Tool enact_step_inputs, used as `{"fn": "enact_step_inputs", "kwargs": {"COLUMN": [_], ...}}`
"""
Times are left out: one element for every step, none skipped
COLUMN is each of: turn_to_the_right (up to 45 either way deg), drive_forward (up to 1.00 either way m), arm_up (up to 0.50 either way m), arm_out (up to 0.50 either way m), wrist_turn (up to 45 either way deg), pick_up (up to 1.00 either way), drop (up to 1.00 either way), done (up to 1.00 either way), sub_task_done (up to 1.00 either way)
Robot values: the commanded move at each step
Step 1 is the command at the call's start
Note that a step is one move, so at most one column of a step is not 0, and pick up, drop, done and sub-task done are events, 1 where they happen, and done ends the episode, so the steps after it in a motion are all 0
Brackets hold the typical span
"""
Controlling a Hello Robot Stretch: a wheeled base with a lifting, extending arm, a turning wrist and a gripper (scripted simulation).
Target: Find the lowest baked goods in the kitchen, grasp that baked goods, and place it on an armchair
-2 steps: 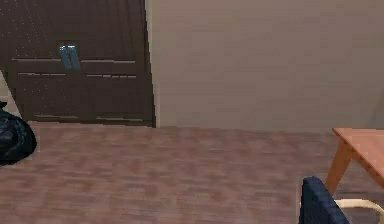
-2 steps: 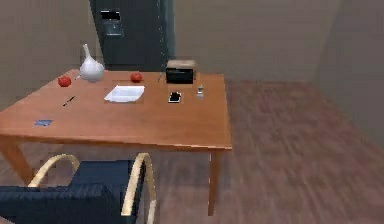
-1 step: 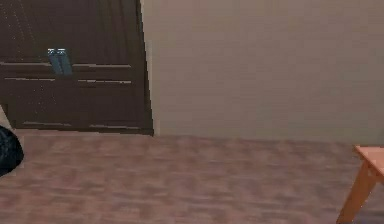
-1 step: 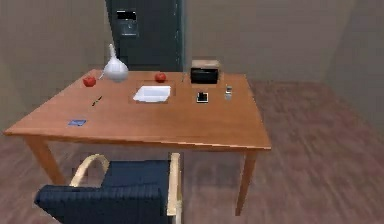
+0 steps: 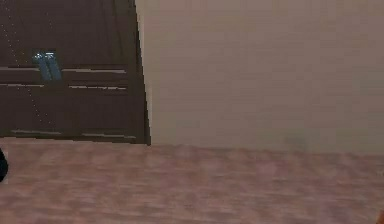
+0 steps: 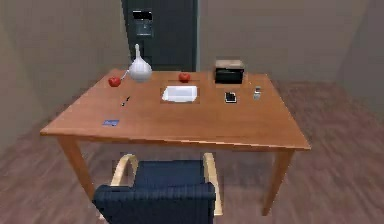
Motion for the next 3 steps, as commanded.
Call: {"fn": "enact_step_inputs", "kwargs": {"turn_to_the_right": [-45.0,-39.0,0.0], "drive_forward": [0.0,0.0,0.05], "arm_up": [0.0,0.0,0.0], "arm_out": [0.0,0.0,0.0], "wrist_turn": [0.0,0.0,0.0], "pick_up": [0.0,0.0,0.0], "drop": [0.0,0.0,0.0], "done": [0.0,0.0,0.0], "sub_task_done": [0.0,0.0,0.0]}}
